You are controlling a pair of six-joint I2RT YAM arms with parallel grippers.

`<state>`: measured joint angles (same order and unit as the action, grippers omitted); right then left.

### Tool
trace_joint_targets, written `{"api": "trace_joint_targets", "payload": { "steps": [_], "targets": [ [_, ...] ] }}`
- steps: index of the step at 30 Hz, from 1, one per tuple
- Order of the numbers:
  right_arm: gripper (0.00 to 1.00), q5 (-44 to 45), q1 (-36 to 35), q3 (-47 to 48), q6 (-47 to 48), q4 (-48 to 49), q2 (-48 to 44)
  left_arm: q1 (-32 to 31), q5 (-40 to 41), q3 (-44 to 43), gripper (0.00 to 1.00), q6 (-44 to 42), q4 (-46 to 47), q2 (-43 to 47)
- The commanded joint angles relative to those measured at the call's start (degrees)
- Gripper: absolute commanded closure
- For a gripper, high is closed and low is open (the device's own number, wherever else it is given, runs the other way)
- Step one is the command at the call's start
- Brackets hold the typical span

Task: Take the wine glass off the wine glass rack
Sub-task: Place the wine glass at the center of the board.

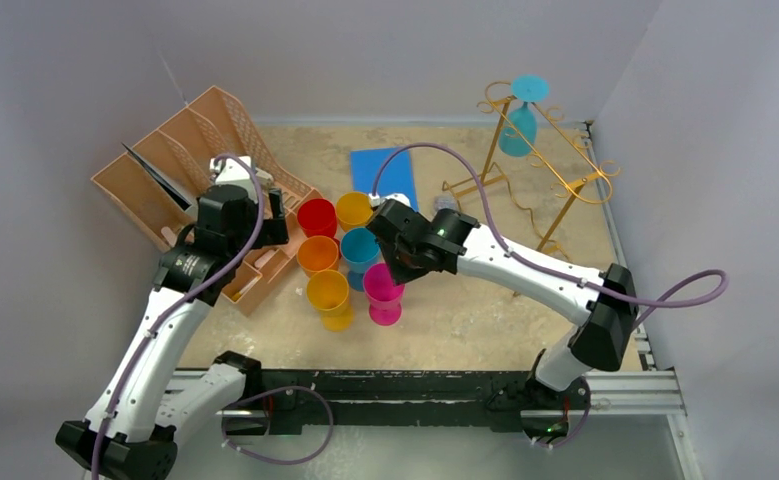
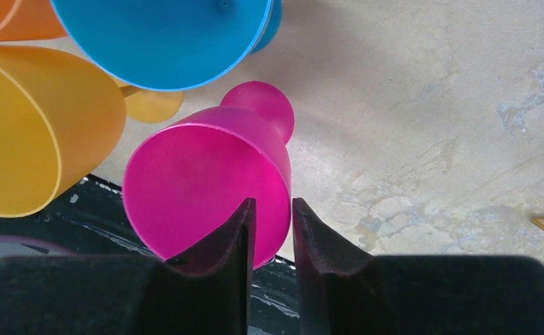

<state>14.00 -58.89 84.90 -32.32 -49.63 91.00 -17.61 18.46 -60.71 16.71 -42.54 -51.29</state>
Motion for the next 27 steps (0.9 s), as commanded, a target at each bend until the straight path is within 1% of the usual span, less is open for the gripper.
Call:
{"api": "trace_joint_targets", "payload": {
  "steps": [1, 2, 3, 7, 8, 9, 11, 12, 13, 16, 20, 25, 27],
  "targets": [
    [0.71, 1.2, -0.4, 3.3, 1.5, -1.7, -4.5, 0.6, 0.2, 1.0, 0.07, -0.6, 1.9, 0.6],
    [0.7, 1.2, -0.4, 3.5, 2.2, -2.0, -5.6, 0.6, 0.2, 1.3, 0.08, -0.5, 1.8, 0.8],
    [0.67, 1.0, -0.4, 3.6, 3.4, -1.9, -6.7, 0.6, 0.3, 1.4, 0.08, -0.4, 1.7, 1.4],
    [0.48, -0.4, -0.4, 6.4, 8.7, -2.4, -9.7, 0.6, -0.5, 2.6, 0.08, -0.4, 3.1, 3.9],
    [0.46, -1.1, -0.4, 7.6, 10.4, -3.2, -10.0, 0.6, -0.9, 2.9, 0.08, -0.5, 3.4, 4.3],
    [0.43, -0.1, -0.3, 9.1, 12.3, -4.0, -10.1, 0.6, -1.0, 3.1, 0.08, -0.5, 3.7, 4.5],
    [0.38, 5.7, -0.2, 13.3, 16.7, -6.5, -9.5, 0.6, -1.1, 3.2, 0.09, -0.6, 3.6, 4.5],
    [0.38, 8.1, 0.0, 15.6, 16.7, -7.8, -8.9, 0.6, -1.2, 3.2, 0.09, -0.6, 3.6, 4.2],
    [0.36, 9.7, 0.4, 18.5, 20.1, -9.0, -8.1, 0.6, -1.5, 3.1, 0.09, -0.6, 3.5, 3.9],
    [0.34, 11.5, 4.2, 25.4, 23.8, -10.6, -5.1, 0.6, -2.2, 2.8, 0.11, -0.6, 3.2, 3.2],
    [0.34, 10.9, 12.8, 32.4, 26.2, -10.2, -1.9, 0.7, -2.1, 3.0, 0.11, -0.6, 3.2, 3.4],
    [0.33, 13.8, 19.9, 40.2, 29.4, -8.3, 1.8, 0.7, -2.0, 3.0, 0.11, -0.6, 3.1, 3.6],
    [0.32, 15.2, 21.9, 40.9, 30.5, -5.9, 2.2, 0.7, -1.8, 3.1, 0.11, -0.6, 3.2, 3.8]
  ]
}}
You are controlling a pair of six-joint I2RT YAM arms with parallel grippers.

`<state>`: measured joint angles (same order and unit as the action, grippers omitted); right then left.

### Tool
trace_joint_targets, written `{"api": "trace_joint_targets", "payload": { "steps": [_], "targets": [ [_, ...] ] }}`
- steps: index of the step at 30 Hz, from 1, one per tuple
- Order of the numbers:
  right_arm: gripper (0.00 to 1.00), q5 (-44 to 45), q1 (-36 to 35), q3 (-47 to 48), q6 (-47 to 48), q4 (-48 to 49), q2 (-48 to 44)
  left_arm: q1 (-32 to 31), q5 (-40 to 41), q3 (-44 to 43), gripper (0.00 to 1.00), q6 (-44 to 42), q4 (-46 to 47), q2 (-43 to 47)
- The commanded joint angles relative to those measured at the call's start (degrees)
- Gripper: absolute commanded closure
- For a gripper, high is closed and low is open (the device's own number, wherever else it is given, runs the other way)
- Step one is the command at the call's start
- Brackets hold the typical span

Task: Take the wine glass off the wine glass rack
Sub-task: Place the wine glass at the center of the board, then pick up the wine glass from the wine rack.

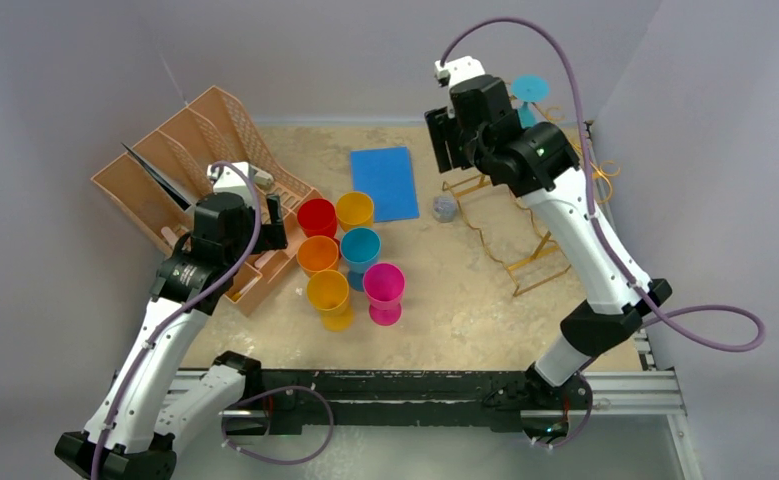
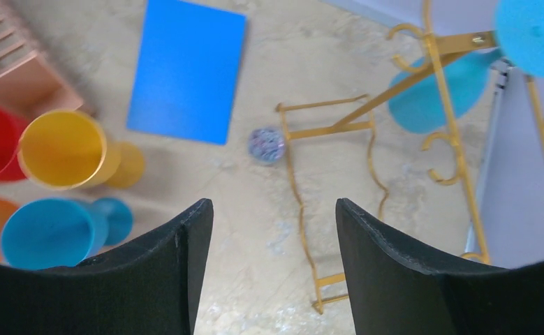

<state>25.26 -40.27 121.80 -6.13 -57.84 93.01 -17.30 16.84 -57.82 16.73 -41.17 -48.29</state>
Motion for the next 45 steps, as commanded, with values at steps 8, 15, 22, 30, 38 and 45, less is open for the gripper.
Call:
{"api": "trace_joint_targets", "payload": {
  "steps": [8, 15, 22, 30, 38, 45],
  "targets": [
    [0.24, 5.9, 10.1, 0.8, 7.9, 10.8, -1.1, 0.7, -1.6, 0.3, 0.11, -0.6, 2.0, 0.4],
    [0.24, -10.4, 20.5, 1.4, 3.7, 5.9, -1.7, 1.0, -2.4, -0.1, 0.12, -0.6, 1.8, 0.1],
    [0.26, -24.6, 31.7, 4.7, -4.0, 4.1, 2.3, 1.4, -3.7, 0.2, 0.12, -0.6, 2.1, 0.1],
    [0.26, -29.9, 38.4, 9.6, -6.7, 5.9, 7.3, 1.7, -4.5, 0.3, 0.12, -0.5, 2.3, 0.2],
    [0.27, -30.6, 42.3, 17.6, -9.4, 8.9, 14.5, 2.5, -6.2, 0.1, 0.12, -0.4, 2.5, -0.2],
    [0.29, -32.6, 43.9, 22.0, -11.4, 10.5, 18.8, 3.2, -7.0, 0.2, 0.12, -0.4, 2.7, -0.5]
  ]
}}
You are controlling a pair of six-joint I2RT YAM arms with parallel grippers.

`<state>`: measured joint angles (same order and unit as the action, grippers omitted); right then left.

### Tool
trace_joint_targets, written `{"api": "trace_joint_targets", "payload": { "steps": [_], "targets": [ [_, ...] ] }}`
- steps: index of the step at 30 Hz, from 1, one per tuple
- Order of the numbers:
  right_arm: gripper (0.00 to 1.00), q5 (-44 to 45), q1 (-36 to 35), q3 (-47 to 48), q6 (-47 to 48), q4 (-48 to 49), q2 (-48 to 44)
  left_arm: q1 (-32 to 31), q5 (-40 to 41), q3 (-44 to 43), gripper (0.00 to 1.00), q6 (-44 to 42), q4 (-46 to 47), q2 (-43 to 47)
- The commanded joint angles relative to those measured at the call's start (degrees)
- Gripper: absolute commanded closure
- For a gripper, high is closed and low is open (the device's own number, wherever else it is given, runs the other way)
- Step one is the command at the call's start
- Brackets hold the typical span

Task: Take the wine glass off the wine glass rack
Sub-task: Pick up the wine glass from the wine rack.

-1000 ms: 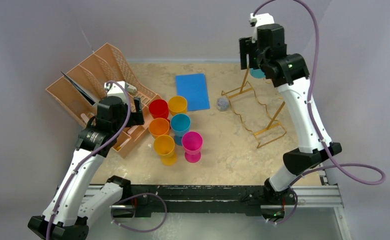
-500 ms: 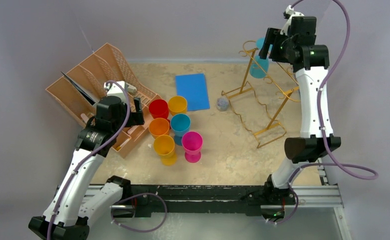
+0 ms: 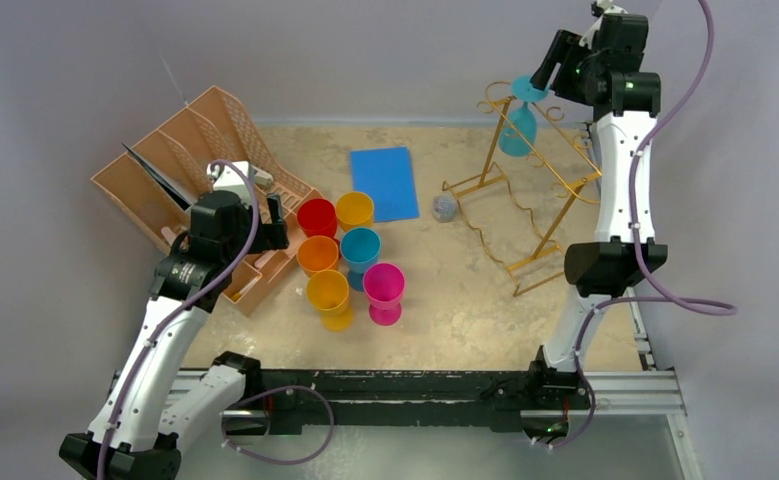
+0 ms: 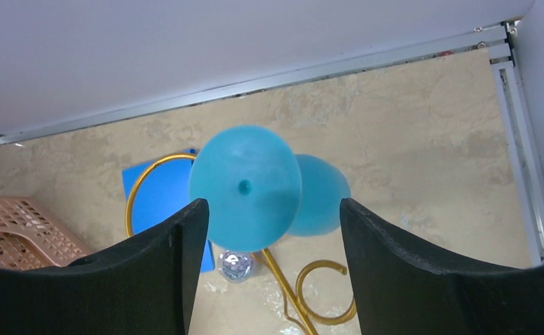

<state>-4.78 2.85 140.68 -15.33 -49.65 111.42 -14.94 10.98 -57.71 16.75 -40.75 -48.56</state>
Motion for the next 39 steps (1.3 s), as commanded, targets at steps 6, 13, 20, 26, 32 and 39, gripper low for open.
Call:
{"api": "trace_joint_targets", "payload": {
  "steps": [6, 13, 20, 26, 32, 39],
  "targets": [
    [0.34, -7.5, 2.0, 2.6, -5.9, 4.0, 3.2, 1.5, -2.4, 0.1, 0.12, -0.4, 2.5, -0.6],
    [0.43, -12.3, 3.6, 2.9, -8.8, 5.0, 5.1, 2.3, -3.6, 0.1, 0.12, -0.4, 2.7, -1.2],
    [0.59, -11.9, 4.2, 0.7, -9.3, 5.5, 3.7, 2.9, -4.6, 0.0, 0.12, -0.4, 2.9, -1.6],
    [0.68, -10.6, 4.3, -0.1, -9.3, 5.5, 2.7, 3.3, -5.6, 0.1, 0.13, -0.2, 3.0, -1.8],
    [0.79, -10.7, 4.4, -0.2, -10.0, 5.9, 2.3, 3.7, -6.2, 0.1, 0.13, -0.1, 3.0, -1.9],
    [0.91, -11.0, 4.4, -0.3, -11.0, 6.6, 1.5, 4.0, -6.7, 0.1, 0.13, -0.1, 3.2, -1.9]
  ]
}}
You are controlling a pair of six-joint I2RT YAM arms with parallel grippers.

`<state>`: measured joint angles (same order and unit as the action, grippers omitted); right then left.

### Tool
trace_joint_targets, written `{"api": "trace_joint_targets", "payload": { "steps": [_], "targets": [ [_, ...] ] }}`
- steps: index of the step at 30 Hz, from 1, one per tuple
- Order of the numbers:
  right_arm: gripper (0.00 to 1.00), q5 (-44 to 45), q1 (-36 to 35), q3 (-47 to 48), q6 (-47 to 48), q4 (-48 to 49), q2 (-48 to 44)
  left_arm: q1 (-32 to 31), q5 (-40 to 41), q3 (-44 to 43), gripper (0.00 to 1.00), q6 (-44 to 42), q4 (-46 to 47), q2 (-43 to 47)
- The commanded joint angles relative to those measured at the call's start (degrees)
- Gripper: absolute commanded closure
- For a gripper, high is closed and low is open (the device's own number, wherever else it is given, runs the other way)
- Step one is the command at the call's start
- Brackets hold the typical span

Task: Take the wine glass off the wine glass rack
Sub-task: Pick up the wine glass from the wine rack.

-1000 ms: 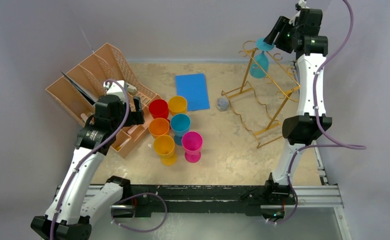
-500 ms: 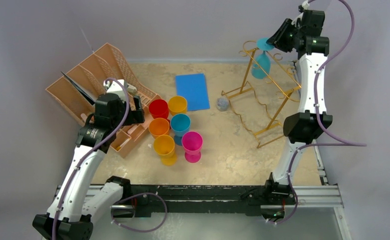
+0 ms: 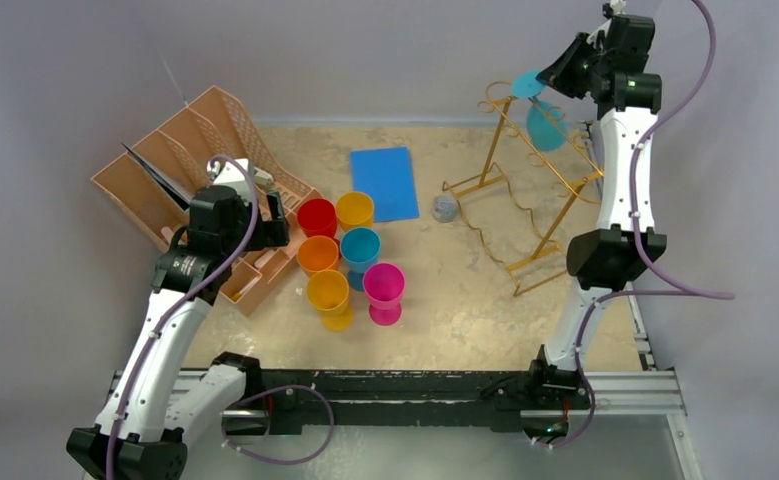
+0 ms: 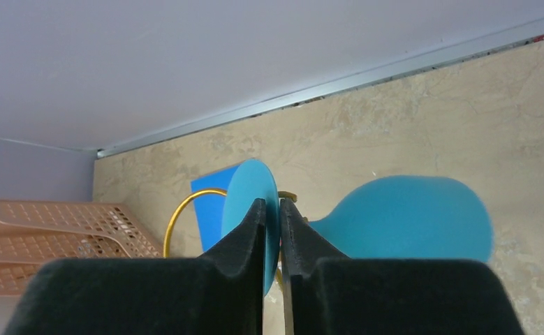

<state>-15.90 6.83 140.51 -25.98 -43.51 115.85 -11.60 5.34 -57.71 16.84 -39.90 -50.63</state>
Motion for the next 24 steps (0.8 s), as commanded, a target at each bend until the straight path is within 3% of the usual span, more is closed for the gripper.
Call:
{"api": "trace_joint_targets", "payload": {
  "steps": [1, 7, 24],
  "targets": [
    [0.93, 0.1, 0.5, -0.3, -0.8, 0.7, -3.2, 0.7, -1.2, 0.1, 0.13, -0.2, 2.4, 0.1],
    [1.0, -0.6, 0.5, -1.9, -3.3, 2.7, -4.2, 0.9, -1.2, 0.1, 0.13, -0.2, 2.4, 0.2],
    [1.0, 5.1, 0.5, -5.6, -5.4, 9.5, -7.5, 1.3, -2.6, 0.5, 0.13, -0.2, 3.1, 0.7]
  ]
}}
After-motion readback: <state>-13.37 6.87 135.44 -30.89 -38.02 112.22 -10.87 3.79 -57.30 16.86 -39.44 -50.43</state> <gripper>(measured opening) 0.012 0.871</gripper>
